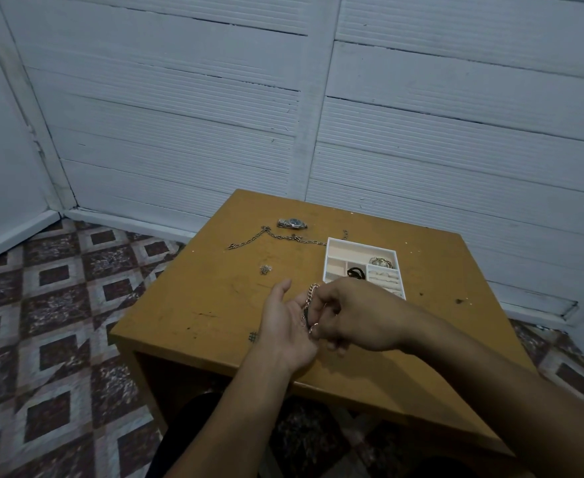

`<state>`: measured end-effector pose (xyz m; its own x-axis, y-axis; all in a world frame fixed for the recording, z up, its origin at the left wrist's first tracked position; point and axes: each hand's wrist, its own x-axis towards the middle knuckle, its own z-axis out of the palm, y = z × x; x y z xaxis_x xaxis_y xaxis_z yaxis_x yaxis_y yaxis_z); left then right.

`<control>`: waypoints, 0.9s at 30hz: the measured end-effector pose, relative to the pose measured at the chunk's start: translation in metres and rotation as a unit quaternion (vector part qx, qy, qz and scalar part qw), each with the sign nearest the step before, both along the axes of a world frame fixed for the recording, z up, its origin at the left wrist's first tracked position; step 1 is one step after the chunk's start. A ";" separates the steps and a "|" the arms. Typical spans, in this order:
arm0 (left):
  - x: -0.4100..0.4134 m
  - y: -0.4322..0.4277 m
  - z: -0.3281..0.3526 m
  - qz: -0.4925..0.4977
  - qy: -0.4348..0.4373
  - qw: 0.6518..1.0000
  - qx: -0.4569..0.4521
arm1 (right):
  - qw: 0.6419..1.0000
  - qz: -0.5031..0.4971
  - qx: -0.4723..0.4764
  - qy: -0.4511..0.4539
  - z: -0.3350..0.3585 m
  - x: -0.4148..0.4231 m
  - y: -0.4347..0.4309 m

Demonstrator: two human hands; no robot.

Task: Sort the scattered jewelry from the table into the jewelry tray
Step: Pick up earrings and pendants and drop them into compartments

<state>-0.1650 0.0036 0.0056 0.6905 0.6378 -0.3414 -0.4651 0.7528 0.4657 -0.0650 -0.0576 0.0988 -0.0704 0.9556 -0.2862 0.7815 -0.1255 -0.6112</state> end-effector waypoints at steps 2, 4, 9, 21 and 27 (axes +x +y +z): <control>0.002 -0.003 -0.004 -0.001 -0.004 1.000 0.003 | 1.000 -0.007 0.002 -0.007 0.000 0.004 0.002; 0.004 -0.006 -0.007 0.002 -0.013 1.000 -0.006 | 0.999 -0.018 0.020 -0.036 0.000 0.009 0.007; 0.005 -0.015 -0.008 -0.019 -0.022 0.999 -0.027 | 0.993 -0.040 0.049 -0.102 -0.004 0.018 0.017; 0.017 -0.031 -0.019 -0.034 -0.008 0.995 -0.089 | 0.986 -0.143 0.086 -0.022 -0.017 0.043 0.006; 0.017 -0.016 -0.016 0.001 0.008 0.995 -0.102 | 0.962 -0.238 0.122 0.051 -0.009 0.075 0.010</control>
